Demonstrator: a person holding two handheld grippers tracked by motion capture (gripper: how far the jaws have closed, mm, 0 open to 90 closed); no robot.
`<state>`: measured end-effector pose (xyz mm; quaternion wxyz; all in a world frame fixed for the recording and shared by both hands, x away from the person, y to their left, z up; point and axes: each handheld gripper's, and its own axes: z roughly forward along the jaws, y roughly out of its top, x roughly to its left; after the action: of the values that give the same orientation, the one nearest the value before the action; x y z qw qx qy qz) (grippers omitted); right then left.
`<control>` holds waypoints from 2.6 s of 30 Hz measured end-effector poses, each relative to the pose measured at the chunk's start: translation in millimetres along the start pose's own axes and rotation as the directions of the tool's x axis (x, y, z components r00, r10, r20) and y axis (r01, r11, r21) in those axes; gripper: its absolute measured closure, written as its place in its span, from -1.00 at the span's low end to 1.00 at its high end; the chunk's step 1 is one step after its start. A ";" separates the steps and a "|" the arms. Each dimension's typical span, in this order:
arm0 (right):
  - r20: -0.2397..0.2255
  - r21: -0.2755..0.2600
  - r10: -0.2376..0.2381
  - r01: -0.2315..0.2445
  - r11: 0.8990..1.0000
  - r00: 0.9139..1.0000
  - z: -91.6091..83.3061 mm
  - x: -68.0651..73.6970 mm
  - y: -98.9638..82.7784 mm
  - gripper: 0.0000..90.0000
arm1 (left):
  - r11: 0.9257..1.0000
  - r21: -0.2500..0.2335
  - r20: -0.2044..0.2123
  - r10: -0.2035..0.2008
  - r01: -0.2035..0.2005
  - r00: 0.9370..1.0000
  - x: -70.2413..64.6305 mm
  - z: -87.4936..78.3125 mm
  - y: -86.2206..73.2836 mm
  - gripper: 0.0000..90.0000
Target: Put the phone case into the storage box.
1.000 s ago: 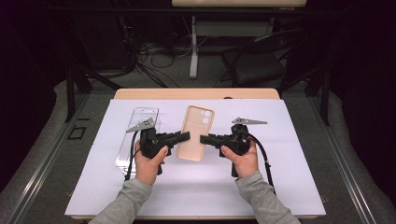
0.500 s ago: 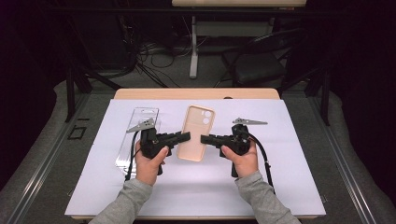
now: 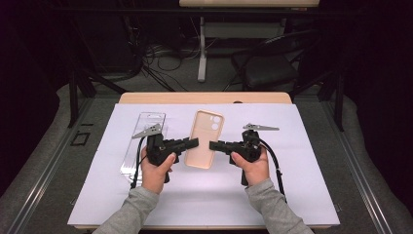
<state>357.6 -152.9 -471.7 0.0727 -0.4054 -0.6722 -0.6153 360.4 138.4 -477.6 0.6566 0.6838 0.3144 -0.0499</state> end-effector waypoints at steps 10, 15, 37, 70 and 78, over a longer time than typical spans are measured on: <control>-0.011 -0.001 0.007 -0.007 1.000 1.000 -0.2 -1.6 -1.3 0.79 | 1.000 0.001 -0.002 0.000 0.000 1.000 0.1 0.1 -0.1 0.79; -0.015 -0.011 0.013 -0.013 1.000 1.000 0.1 -2.2 -1.9 0.79 | 1.000 0.001 -0.001 -0.002 0.002 1.000 0.3 0.2 -0.1 0.79; -0.016 -0.017 0.014 -0.014 1.000 1.000 -0.6 -2.2 -2.3 0.80 | 1.000 -0.001 -0.008 -0.005 0.005 1.000 -0.1 0.9 -0.5 0.78; -0.001 -0.023 0.003 -0.003 1.000 1.000 -3.2 -3.1 -1.4 0.80 | 1.000 -0.010 -0.033 -0.015 0.014 0.999 2.2 1.4 -0.5 0.34; 0.016 -0.028 -0.011 0.011 1.000 1.000 -4.8 -3.8 -0.6 0.80 | 1.000 0.000 -0.055 -0.012 0.012 0.998 2.5 0.5 -0.3 0.26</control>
<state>357.8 -158.8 -473.2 0.0583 -0.4076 -0.6661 -0.6220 362.4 138.8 -479.1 0.6472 0.6830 0.3367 -0.0350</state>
